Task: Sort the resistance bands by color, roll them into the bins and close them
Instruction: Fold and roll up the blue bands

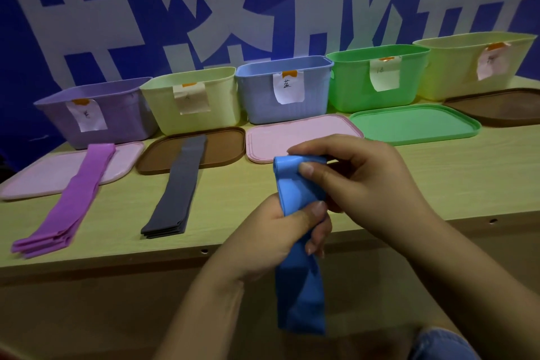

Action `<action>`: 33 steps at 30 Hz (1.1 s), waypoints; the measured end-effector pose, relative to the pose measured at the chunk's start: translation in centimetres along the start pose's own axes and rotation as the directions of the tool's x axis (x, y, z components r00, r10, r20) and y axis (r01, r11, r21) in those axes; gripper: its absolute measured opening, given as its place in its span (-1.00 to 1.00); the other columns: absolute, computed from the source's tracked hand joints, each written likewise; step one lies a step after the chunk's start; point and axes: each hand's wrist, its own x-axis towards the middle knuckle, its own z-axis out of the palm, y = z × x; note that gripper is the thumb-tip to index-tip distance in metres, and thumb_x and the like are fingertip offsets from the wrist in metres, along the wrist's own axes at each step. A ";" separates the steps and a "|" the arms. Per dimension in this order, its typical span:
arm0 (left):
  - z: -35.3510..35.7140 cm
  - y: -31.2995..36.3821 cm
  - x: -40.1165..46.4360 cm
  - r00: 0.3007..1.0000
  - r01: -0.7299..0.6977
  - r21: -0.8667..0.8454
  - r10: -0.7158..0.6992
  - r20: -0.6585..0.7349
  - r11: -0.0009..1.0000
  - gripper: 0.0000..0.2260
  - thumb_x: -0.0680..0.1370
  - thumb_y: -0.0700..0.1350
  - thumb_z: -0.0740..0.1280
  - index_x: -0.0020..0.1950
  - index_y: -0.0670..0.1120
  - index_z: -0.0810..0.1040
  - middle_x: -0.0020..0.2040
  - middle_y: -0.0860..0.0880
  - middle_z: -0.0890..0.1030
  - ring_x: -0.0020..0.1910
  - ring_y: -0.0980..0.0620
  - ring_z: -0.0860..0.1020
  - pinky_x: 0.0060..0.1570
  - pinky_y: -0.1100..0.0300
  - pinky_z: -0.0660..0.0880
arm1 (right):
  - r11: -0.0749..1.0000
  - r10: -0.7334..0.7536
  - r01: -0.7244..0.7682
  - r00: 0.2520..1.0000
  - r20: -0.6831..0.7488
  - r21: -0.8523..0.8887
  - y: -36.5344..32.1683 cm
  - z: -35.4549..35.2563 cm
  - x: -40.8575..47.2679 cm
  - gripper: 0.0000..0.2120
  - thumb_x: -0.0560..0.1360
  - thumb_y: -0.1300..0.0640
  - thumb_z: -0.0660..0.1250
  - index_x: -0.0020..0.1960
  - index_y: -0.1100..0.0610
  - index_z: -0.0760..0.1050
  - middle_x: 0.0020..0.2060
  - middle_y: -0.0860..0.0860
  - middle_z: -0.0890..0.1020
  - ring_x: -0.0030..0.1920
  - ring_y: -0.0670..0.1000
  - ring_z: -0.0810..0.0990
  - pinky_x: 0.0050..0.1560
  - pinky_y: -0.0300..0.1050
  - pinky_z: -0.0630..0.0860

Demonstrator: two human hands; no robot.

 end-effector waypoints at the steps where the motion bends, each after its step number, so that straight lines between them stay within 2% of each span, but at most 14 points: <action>1: 0.1 -0.1 0.0 1.000 0.000 -0.004 0.000 -0.010 1.000 -0.83 0.57 -0.13 0.14 -0.18 -0.10 0.45 -0.41 -0.02 0.39 -0.43 0.07 0.37 -0.29 0.18 0.48 | 0.999 -0.027 0.026 0.999 -0.018 -0.030 0.0 0.2 -0.1 -0.80 0.44 0.20 0.39 -0.01 -0.06 0.63 -0.20 -0.29 0.60 -0.22 -0.26 0.58 -0.26 -0.47 0.42; 3: 0.1 -0.3 -0.1 0.999 -0.006 -0.035 0.005 -0.032 0.999 -0.84 0.57 -0.07 0.16 -0.14 -0.14 0.37 -0.42 0.00 0.39 -0.46 0.08 0.34 -0.34 0.20 0.42 | 0.993 -0.082 0.078 0.996 -0.040 -0.086 0.1 0.4 -0.2 -0.79 0.42 0.17 0.36 0.01 -0.02 0.64 -0.16 -0.27 0.60 -0.16 -0.25 0.59 -0.19 -0.46 0.45; 8: 0.0 -0.3 -0.3 0.989 0.022 -0.077 -0.034 -0.146 0.997 -0.60 0.41 0.31 0.12 -0.28 0.06 0.59 -0.45 -0.05 0.39 -0.51 0.05 0.33 -0.46 0.21 0.30 | 0.981 -0.146 0.139 0.989 -0.036 -0.134 0.4 1.0 -0.9 -0.80 0.42 0.20 0.36 0.01 0.08 0.65 -0.15 -0.15 0.64 -0.23 -0.31 0.56 -0.22 -0.48 0.44; 10: 0.1 -0.6 -0.5 0.971 0.080 0.031 -0.071 -0.230 0.996 -0.36 0.39 0.46 0.00 -0.33 -0.03 0.58 -0.49 -0.09 0.41 -0.53 0.03 0.35 -0.48 0.22 0.31 | 0.990 -0.091 0.088 0.996 -0.023 -0.106 0.4 1.1 -1.2 -0.82 0.42 0.18 0.39 -0.02 -0.02 0.65 -0.16 -0.16 0.66 -0.18 -0.19 0.62 -0.18 -0.35 0.53; 12: 0.1 -0.8 -0.6 0.953 0.120 0.114 -0.083 -0.290 0.986 -0.22 0.39 0.50 -0.12 -0.35 -0.13 0.57 -0.50 -0.13 0.45 -0.56 0.04 0.39 -0.52 0.25 0.33 | 1.000 0.026 -0.026 0.999 0.023 0.017 0.4 1.0 -1.3 -0.76 0.43 0.21 0.44 -0.08 -0.13 0.61 -0.18 -0.18 0.66 -0.25 -0.09 0.64 -0.24 -0.22 0.58; 14: 0.3 -0.6 -0.7 0.941 0.130 0.126 -0.083 -0.329 0.983 -0.29 0.37 0.42 -0.07 -0.35 -0.15 0.56 -0.43 -0.26 0.48 -0.55 0.04 0.40 -0.53 0.26 0.33 | 0.994 0.067 -0.072 0.996 0.060 0.088 0.3 0.9 -1.2 -0.70 0.42 0.28 0.44 -0.11 -0.14 0.59 -0.17 -0.13 0.67 -0.28 -0.06 0.65 -0.25 -0.20 0.59; 18: 0.1 -0.3 -0.6 0.931 0.119 0.143 -0.060 -0.360 0.983 -0.49 0.43 0.27 -0.01 -0.26 -0.06 0.55 -0.31 -0.44 0.49 -0.50 -0.04 0.40 -0.53 0.23 0.32 | 0.968 0.128 -0.161 0.976 0.178 0.190 0.6 0.6 -1.0 -0.74 0.44 0.35 0.39 -0.07 -0.01 0.62 -0.10 -0.04 0.69 -0.14 -0.07 0.66 -0.15 -0.26 0.58; 20: -0.2 -0.5 -0.6 0.939 0.116 0.169 -0.052 -0.340 0.979 -0.49 0.46 0.25 -0.03 -0.22 -0.07 0.55 -0.41 -0.33 0.48 -0.50 -0.01 0.40 -0.49 0.21 0.33 | 0.929 0.174 -0.249 0.947 0.270 0.273 0.8 0.3 -0.8 -0.80 0.50 0.30 0.33 0.01 0.05 0.62 -0.06 -0.02 0.70 -0.07 -0.13 0.65 -0.06 -0.28 0.55; 22: -0.6 -0.5 -0.7 0.941 0.149 0.191 -0.080 -0.328 0.970 -0.43 0.47 0.25 -0.05 -0.24 -0.16 0.53 -0.51 -0.11 0.46 -0.52 0.05 0.39 -0.45 0.21 0.36 | 0.869 0.246 -0.348 0.920 0.305 0.352 0.8 0.2 -0.7 -0.80 0.56 0.22 0.23 0.06 0.01 0.57 -0.06 -0.02 0.70 -0.09 -0.15 0.63 -0.04 -0.29 0.55; 24: -1.1 -0.4 -0.6 0.948 0.173 0.239 -0.095 -0.304 0.956 -0.40 0.47 0.24 -0.07 -0.18 -0.22 0.54 -0.50 -0.04 0.48 -0.50 0.08 0.42 -0.42 0.25 0.40 | 0.885 0.261 -0.360 0.908 0.328 0.294 0.9 0.5 -0.7 -0.78 0.58 0.16 0.15 0.06 -0.06 0.53 -0.15 -0.02 0.65 -0.20 -0.12 0.57 -0.10 -0.34 0.54; 26: -1.5 -0.4 -0.6 0.959 0.166 0.276 -0.089 -0.269 0.947 -0.41 0.52 0.24 -0.06 -0.13 -0.20 0.55 -0.46 -0.05 0.54 -0.46 0.07 0.47 -0.36 0.27 0.46 | 0.910 0.251 -0.347 0.896 0.366 0.227 1.0 0.6 -0.6 -0.78 0.58 0.17 0.15 0.03 -0.05 0.55 -0.23 0.00 0.61 -0.26 -0.11 0.51 -0.17 -0.35 0.52; 29: -1.8 -0.4 -1.0 0.979 0.128 0.274 -0.077 -0.190 0.953 -0.48 0.58 0.16 -0.04 -0.13 -0.14 0.58 -0.32 -0.13 0.64 -0.33 -0.01 0.60 -0.17 0.24 0.54 | 0.891 0.255 -0.370 0.887 0.386 0.263 1.0 0.3 -0.2 -0.84 0.50 0.16 0.25 0.01 0.08 0.59 -0.28 -0.02 0.63 -0.28 -0.07 0.52 -0.20 -0.34 0.51; 31: -1.9 -0.4 -1.4 0.984 0.134 0.215 -0.105 -0.141 0.967 -0.55 0.56 0.13 -0.01 -0.07 -0.11 0.59 -0.20 -0.14 0.69 -0.19 -0.03 0.66 -0.07 0.21 0.57 | 0.887 0.250 -0.363 0.896 0.366 0.285 1.3 0.2 -0.3 -0.78 0.40 0.08 0.30 0.00 0.09 0.60 -0.32 -0.06 0.64 -0.28 -0.04 0.54 -0.20 -0.25 0.50; 33: -2.0 -0.4 -1.6 0.985 0.121 0.075 -0.111 -0.129 0.990 -0.64 0.59 0.14 0.09 0.01 -0.05 0.58 -0.10 -0.11 0.70 -0.09 -0.03 0.67 -0.07 0.21 0.58 | 0.889 0.228 -0.332 0.917 0.327 0.313 1.3 0.4 -0.4 -0.81 0.38 0.07 0.35 -0.03 0.06 0.61 -0.37 0.02 0.62 -0.32 0.14 0.49 -0.26 -0.07 0.46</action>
